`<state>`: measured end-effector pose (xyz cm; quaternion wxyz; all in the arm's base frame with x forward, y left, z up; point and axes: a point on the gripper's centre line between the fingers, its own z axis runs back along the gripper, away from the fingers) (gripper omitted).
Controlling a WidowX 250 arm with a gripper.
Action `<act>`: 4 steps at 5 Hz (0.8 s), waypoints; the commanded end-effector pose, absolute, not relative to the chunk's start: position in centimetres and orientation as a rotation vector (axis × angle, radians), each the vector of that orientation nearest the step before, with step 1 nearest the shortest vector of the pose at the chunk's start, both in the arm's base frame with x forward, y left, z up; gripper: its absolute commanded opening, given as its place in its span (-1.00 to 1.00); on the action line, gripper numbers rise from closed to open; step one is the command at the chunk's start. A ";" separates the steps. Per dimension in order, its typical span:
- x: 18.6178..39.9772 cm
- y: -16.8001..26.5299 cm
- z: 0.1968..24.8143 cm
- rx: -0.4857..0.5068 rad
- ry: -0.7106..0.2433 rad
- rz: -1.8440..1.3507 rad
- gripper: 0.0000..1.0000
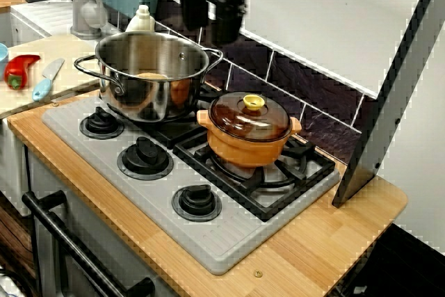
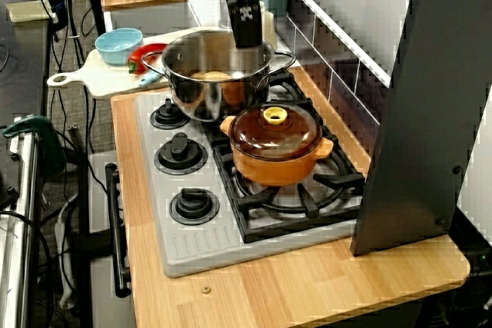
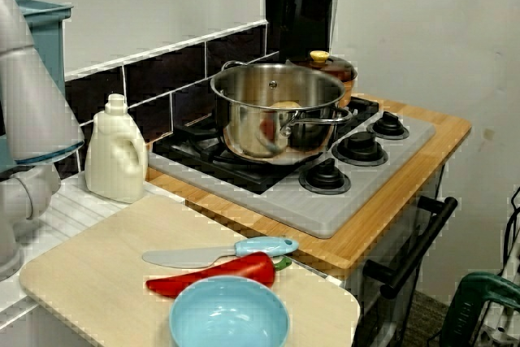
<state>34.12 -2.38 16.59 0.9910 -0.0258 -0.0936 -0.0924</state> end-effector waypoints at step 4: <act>33.5 5.6 15.0 -0.025 -0.293 -0.223 1.00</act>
